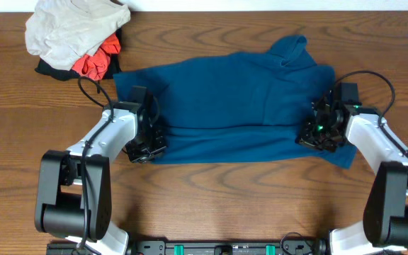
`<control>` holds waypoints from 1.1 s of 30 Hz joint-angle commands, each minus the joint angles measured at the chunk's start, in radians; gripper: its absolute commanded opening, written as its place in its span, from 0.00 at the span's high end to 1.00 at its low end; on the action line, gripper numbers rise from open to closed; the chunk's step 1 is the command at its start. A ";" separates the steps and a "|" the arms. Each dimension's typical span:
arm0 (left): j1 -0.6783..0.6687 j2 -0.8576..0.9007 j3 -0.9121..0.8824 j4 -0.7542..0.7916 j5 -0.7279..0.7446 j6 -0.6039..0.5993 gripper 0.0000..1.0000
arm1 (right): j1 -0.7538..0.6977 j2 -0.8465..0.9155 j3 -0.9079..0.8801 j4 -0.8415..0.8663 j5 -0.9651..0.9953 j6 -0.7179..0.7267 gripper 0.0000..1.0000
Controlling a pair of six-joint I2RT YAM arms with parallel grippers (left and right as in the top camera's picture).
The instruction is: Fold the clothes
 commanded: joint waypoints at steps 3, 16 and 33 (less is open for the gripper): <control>-0.002 0.013 -0.010 -0.003 0.006 0.002 0.79 | 0.011 0.048 -0.003 0.067 0.051 0.046 0.91; -0.002 0.040 -0.024 0.019 -0.003 0.014 0.80 | 0.010 0.051 0.006 0.427 0.089 0.065 0.89; -0.002 0.044 -0.024 0.019 -0.021 0.048 0.80 | 0.011 0.013 0.458 -0.368 0.157 0.071 0.99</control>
